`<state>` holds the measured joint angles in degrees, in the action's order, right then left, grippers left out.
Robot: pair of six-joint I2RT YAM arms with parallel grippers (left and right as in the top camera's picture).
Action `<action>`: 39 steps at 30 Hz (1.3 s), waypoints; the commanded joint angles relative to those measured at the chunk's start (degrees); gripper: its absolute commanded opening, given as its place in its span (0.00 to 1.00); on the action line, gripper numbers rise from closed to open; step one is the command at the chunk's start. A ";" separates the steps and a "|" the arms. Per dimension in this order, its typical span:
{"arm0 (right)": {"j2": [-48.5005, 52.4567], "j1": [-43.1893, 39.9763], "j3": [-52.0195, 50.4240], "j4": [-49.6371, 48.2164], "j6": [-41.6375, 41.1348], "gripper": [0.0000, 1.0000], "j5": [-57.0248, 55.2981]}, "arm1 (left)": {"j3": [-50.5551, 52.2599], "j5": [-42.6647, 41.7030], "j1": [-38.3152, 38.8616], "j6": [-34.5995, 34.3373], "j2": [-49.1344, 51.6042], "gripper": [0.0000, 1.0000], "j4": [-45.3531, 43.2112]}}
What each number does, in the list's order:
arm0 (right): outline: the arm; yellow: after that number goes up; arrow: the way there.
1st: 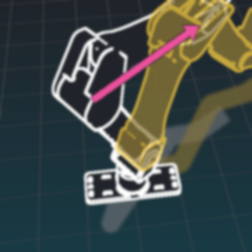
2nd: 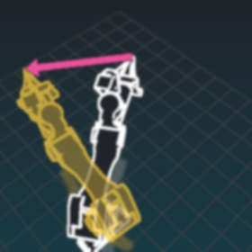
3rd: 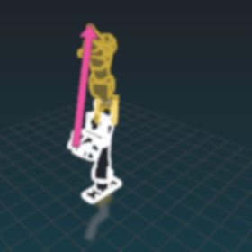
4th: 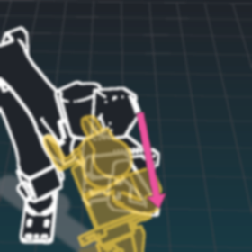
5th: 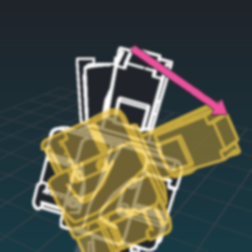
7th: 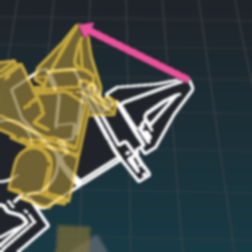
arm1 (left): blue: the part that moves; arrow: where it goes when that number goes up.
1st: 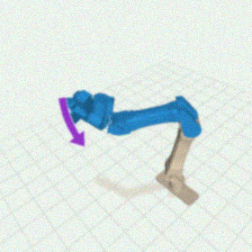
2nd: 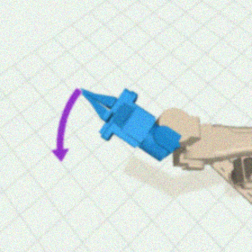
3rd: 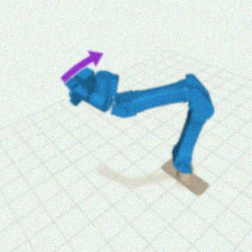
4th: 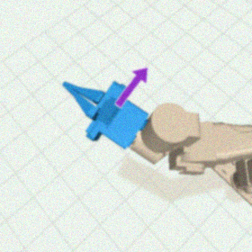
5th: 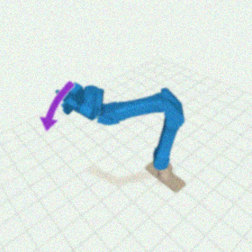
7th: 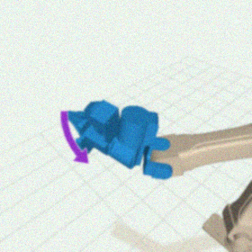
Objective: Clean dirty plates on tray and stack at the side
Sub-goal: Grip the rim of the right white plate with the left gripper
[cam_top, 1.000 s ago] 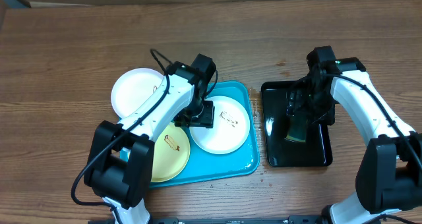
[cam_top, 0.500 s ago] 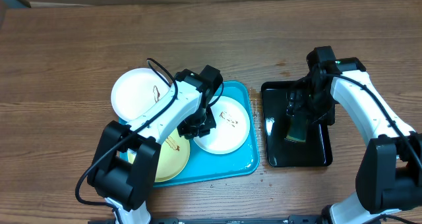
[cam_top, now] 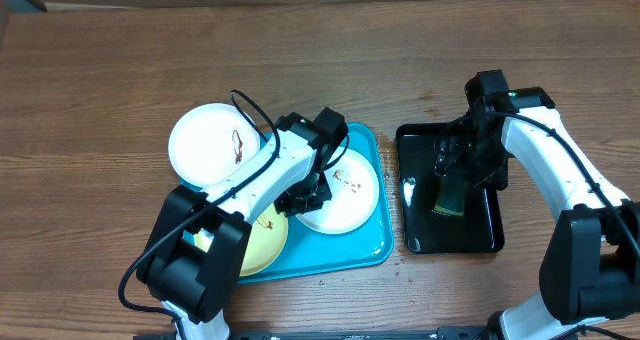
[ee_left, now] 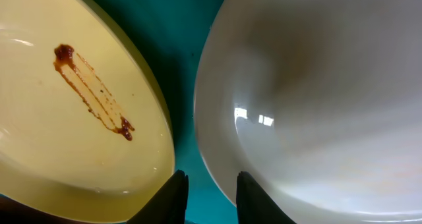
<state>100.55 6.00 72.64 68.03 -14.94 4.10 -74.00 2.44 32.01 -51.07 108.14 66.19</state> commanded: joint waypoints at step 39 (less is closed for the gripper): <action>-1.81 -0.07 0.07 0.87 -0.11 0.80 0.07 | 4.37 15.91 -0.59 9.33 -1.22 0.04 -8.22</action>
<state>100.55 6.00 72.64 68.75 -14.94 4.08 -70.15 13.89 31.79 -43.53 108.12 58.15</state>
